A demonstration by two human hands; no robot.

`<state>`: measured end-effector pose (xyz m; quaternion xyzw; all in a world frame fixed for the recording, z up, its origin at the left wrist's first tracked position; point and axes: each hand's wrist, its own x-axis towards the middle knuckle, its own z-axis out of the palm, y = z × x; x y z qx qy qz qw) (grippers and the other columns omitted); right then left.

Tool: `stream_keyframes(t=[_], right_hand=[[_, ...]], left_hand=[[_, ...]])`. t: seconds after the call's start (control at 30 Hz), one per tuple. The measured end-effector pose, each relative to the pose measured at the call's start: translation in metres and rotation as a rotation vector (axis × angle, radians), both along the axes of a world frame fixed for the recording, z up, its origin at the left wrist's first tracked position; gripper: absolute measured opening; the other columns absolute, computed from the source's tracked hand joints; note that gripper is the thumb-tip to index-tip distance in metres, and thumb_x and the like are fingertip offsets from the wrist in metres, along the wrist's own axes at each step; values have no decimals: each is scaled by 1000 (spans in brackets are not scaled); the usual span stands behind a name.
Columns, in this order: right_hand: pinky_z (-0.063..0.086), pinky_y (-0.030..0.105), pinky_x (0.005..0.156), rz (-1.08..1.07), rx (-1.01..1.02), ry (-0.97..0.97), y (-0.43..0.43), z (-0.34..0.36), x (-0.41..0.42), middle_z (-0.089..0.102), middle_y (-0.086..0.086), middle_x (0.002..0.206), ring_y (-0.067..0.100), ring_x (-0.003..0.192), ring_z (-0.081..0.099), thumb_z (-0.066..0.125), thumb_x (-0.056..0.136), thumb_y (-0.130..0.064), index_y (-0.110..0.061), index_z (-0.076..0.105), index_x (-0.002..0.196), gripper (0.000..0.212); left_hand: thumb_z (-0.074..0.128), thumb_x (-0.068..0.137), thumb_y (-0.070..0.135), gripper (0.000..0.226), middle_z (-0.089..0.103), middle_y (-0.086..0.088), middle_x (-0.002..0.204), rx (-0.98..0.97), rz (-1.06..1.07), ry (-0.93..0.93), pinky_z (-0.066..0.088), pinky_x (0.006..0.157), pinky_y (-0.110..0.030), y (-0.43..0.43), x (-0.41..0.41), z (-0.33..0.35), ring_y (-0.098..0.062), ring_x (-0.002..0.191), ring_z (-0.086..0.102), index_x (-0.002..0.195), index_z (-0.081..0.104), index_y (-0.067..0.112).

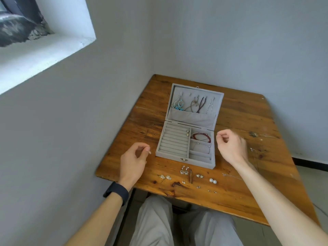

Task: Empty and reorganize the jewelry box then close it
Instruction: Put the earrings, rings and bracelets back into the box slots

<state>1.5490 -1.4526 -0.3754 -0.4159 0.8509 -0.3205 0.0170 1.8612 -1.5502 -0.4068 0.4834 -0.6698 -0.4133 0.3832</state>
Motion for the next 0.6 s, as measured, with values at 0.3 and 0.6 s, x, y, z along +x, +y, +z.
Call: stream_keyframes(t=[0.3, 0.6], right_hand=[[40, 35, 95, -27, -27, -56, 19, -53, -22, 66, 5, 116, 27, 114, 55, 53, 99, -19, -12, 66, 112, 20], [49, 37, 92, -11, -120, -1, 22, -62, -26, 68, 3, 109, 21, 106, 58, 55, 97, -19, -11, 69, 104, 17]], left_hand=[[67, 94, 27, 5, 69, 10, 91, 5, -383, -229, 53, 56, -15, -27, -94, 53, 0, 65, 66, 97, 70, 25], [68, 94, 25, 7, 72, 4, 87, 100, -349, -427, 53, 56, -15, -55, -141, 45, -5, 59, 65, 88, 69, 29]])
